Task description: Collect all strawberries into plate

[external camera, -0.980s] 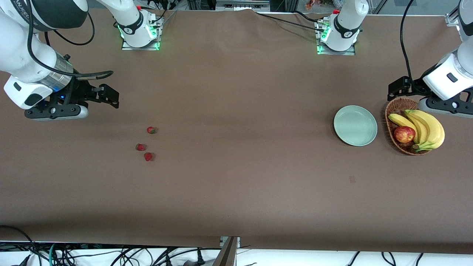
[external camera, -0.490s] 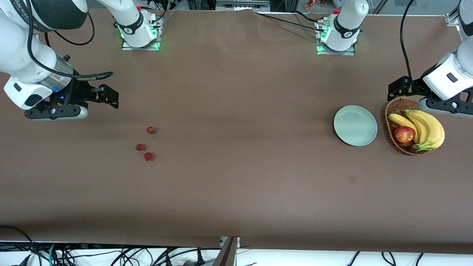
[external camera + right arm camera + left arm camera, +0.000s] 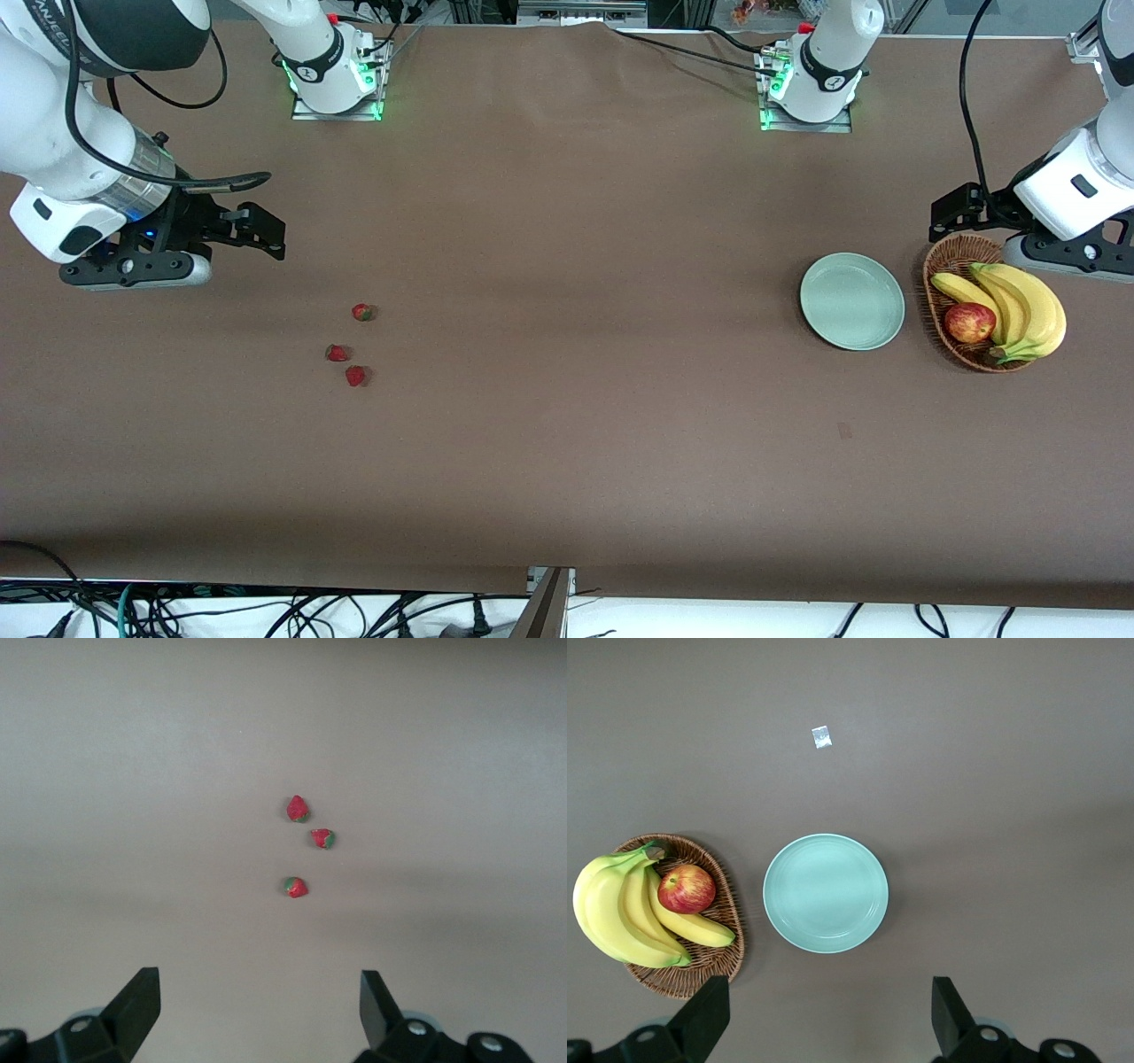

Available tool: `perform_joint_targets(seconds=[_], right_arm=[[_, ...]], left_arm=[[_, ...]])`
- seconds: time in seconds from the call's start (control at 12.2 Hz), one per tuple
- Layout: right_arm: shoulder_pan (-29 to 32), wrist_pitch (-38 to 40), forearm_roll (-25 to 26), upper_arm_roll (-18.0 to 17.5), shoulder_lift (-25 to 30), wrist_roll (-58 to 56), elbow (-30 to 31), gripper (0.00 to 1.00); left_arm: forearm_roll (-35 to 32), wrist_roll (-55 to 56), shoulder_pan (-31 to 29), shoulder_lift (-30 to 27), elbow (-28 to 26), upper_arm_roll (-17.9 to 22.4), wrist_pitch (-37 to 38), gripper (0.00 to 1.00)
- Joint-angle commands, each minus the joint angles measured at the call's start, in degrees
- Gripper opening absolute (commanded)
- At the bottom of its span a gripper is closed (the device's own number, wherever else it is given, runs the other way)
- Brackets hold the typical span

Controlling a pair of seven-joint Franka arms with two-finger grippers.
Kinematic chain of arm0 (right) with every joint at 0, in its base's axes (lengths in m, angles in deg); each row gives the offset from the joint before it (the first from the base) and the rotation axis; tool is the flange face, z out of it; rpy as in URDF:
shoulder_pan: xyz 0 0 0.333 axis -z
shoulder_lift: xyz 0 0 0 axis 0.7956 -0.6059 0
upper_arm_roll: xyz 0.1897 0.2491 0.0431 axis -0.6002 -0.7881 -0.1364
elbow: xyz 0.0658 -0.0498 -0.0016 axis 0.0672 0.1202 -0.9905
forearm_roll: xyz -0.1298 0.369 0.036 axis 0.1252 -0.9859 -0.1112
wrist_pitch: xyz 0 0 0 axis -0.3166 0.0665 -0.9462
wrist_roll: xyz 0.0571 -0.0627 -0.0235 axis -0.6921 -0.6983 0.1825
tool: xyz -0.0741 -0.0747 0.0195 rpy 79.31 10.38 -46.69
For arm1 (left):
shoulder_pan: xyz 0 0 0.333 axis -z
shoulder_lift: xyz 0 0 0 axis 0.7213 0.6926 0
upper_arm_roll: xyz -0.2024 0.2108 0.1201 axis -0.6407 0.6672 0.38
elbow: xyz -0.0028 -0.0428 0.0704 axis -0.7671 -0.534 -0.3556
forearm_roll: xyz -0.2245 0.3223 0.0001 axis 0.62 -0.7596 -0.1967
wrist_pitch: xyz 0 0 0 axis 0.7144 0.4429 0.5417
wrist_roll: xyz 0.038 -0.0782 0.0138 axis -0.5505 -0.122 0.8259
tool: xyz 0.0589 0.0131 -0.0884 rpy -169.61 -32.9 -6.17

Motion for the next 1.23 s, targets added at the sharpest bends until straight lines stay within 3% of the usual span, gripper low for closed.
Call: perform_joint_targets(seconds=[0.0, 0.57, 0.82, 0.98, 1.14], right_arm=[[0.2, 0.5, -1.1, -0.2, 0.9, 0.1, 0.4, 0.99], [0.2, 0.2, -1.3, -0.2, -1.0, -1.3, 0.5, 0.99], [0.8, 0.3, -0.5, -0.2, -6.4, -1.6, 0.4, 0.99], [0.7, 0.5, -0.6, -0.1, -7.1, -1.7, 0.7, 0.99], [0.2, 0.4, -0.5, -0.2, -6.8, -1.4, 6.1, 0.99]], left_arm=[[0.1, -0.3, 0.0, 0.7, 1.4, 0.0, 0.0, 1.0], [0.0, -0.3, 0.0, 0.7, 1.5, 0.0, 0.0, 1.0], [0.0, -0.3, 0.0, 0.7, 1.5, 0.0, 0.0, 1.0], [0.2, -0.3, 0.0, 0.7, 1.4, 0.0, 0.0, 1.0], [0.1, -0.3, 0.0, 0.7, 1.4, 0.0, 0.0, 1.0]])
